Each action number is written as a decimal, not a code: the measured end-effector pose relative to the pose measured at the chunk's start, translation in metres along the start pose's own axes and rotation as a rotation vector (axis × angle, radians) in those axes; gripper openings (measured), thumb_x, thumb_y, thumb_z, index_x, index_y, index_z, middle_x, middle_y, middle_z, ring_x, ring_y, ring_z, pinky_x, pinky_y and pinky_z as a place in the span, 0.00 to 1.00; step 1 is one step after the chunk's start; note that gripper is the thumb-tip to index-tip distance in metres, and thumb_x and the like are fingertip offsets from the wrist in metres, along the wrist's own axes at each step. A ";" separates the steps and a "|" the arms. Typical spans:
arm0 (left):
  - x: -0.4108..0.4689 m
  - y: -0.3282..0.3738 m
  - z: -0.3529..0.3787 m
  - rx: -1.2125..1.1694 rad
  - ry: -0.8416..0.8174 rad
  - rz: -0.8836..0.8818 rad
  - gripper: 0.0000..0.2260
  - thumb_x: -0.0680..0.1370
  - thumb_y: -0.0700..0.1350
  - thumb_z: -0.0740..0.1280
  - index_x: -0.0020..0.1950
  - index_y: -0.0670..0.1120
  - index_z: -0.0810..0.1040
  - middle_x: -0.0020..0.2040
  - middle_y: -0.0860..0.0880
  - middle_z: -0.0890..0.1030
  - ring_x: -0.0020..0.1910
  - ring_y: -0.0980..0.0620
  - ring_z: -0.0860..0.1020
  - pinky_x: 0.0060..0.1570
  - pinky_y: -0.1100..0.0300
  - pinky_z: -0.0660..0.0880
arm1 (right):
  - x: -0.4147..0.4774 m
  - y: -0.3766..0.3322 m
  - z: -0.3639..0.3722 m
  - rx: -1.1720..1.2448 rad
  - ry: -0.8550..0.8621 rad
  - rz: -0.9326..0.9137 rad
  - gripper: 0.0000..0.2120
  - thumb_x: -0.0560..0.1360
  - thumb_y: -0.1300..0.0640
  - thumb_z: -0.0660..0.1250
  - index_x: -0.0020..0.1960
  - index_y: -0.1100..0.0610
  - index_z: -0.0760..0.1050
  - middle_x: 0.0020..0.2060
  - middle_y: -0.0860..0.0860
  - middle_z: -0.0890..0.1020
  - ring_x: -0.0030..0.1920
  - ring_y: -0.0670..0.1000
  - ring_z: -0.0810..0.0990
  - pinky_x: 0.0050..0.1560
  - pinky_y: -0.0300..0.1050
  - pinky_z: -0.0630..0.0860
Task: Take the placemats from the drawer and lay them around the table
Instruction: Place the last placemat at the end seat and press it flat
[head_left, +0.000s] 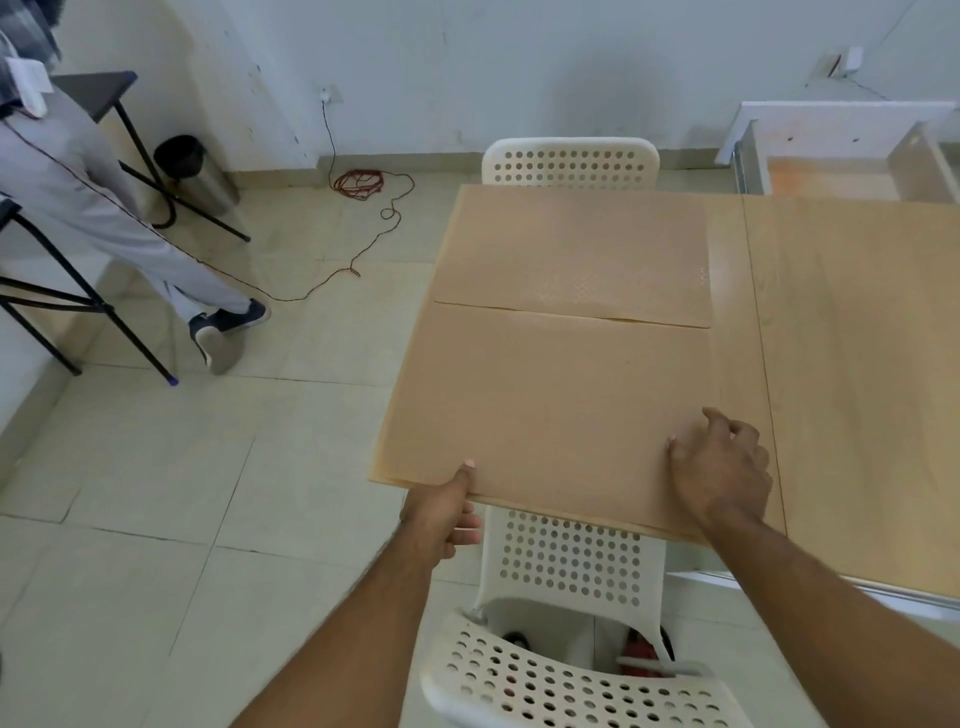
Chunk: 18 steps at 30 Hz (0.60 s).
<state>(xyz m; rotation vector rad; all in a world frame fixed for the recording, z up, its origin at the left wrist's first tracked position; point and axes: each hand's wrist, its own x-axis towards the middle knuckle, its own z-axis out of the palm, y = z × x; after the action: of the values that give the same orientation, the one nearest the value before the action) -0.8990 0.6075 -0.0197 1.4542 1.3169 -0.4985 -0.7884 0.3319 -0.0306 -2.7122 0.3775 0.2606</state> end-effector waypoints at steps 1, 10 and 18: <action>-0.003 -0.003 -0.002 0.046 -0.055 -0.035 0.30 0.76 0.68 0.64 0.49 0.40 0.82 0.38 0.46 0.86 0.33 0.49 0.85 0.30 0.62 0.68 | -0.005 -0.002 0.001 -0.023 0.011 -0.028 0.28 0.79 0.44 0.62 0.75 0.53 0.63 0.71 0.59 0.67 0.67 0.63 0.68 0.63 0.61 0.70; -0.016 0.018 0.064 0.719 0.306 0.902 0.10 0.81 0.54 0.62 0.49 0.51 0.79 0.46 0.53 0.80 0.47 0.53 0.76 0.43 0.56 0.74 | -0.043 -0.030 0.040 -0.179 -0.159 -0.550 0.27 0.81 0.39 0.50 0.77 0.49 0.56 0.78 0.55 0.59 0.78 0.56 0.58 0.77 0.57 0.56; 0.026 0.036 0.090 0.879 0.331 1.042 0.28 0.78 0.56 0.44 0.75 0.51 0.66 0.79 0.44 0.61 0.79 0.43 0.57 0.71 0.41 0.64 | -0.023 -0.065 0.058 -0.161 -0.179 -0.566 0.30 0.81 0.39 0.41 0.80 0.47 0.50 0.81 0.54 0.50 0.81 0.54 0.47 0.78 0.56 0.45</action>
<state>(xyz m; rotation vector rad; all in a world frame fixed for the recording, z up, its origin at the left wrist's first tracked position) -0.8297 0.5468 -0.0583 2.7653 0.3570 -0.1012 -0.7986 0.4181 -0.0555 -2.7828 -0.4764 0.3751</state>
